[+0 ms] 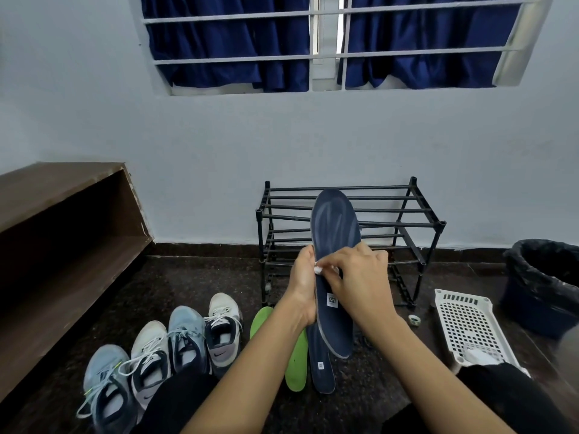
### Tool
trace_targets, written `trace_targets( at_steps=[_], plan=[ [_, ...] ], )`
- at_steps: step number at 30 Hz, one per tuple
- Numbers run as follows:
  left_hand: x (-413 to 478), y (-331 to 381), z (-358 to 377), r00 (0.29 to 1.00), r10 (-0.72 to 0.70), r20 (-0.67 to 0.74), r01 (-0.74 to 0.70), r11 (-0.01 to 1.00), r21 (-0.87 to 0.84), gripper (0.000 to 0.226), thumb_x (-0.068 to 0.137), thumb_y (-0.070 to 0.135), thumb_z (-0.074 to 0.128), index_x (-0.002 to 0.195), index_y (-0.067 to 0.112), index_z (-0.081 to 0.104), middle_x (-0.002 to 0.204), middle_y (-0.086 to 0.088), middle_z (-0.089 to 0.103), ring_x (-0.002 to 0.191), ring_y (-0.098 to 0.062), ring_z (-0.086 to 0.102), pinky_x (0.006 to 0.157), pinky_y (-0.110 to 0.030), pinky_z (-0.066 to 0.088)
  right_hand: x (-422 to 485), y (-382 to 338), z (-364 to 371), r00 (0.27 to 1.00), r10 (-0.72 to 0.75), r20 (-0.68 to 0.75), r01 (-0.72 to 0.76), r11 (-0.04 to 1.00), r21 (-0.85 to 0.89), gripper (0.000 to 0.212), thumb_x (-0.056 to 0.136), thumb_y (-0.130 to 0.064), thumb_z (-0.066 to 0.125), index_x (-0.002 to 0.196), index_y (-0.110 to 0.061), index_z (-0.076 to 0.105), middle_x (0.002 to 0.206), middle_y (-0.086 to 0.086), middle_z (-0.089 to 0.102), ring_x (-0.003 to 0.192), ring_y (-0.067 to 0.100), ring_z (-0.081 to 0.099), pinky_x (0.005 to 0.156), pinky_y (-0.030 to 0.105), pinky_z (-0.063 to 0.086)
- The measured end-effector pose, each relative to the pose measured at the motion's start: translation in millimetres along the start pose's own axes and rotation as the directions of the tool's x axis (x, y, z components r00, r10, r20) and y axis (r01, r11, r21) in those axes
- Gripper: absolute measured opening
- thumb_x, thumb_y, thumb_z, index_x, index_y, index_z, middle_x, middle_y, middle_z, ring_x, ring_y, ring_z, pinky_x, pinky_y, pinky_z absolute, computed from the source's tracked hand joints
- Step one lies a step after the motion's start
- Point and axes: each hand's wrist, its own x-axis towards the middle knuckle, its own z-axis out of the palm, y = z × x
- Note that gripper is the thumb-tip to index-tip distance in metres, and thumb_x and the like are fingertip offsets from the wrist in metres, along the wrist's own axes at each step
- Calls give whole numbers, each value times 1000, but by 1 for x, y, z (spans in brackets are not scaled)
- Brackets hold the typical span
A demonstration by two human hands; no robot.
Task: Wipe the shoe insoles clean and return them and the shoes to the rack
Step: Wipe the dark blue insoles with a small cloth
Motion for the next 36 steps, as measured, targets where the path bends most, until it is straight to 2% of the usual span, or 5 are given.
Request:
trace_targets(
  at_steps=[4,12,19,26,36],
  plan=[
    [1,-5,2,1000,-17,-7,17,1000,5,53,101,40,29,95,8,71,82,-13,71,76,-26,67,64,-31,53,5,4,2,999,19,-33,-20,998,-51,13,73,-26,77,73,-38,72,67,-10,67,69,17,52,63,31,7],
    [-6,-10,8,996,-61,67,59,998,27,44,100,40,36,88,12,68,67,-6,69,60,-18,66,54,-27,49,19,10,2,995,68,-70,-69,998,-14,11,80,-21,71,80,-31,75,76,-6,70,79,23,54,67,32,16],
    [-1,1,-4,999,-15,-52,19,997,72,49,100,34,29,84,10,69,67,-6,70,67,-20,65,58,-28,50,-3,-6,9,1000,-11,-29,11,1000,3,19,67,-15,81,72,-32,74,65,-8,67,64,20,54,62,32,26],
    [-3,-8,1,999,-45,-22,47,997,66,51,100,41,32,90,11,71,75,-9,72,74,-23,68,66,-32,53,10,3,8,996,62,-61,-64,998,-17,10,77,-25,72,79,-35,74,71,-9,69,76,20,53,65,32,13],
    [1,-1,-4,995,-47,-84,55,994,92,51,98,40,31,87,10,72,75,-9,73,78,-25,67,67,-32,53,-1,-6,12,997,18,-76,-13,998,59,18,68,-13,81,72,-29,74,65,-9,68,64,20,54,63,33,30]
  ],
)
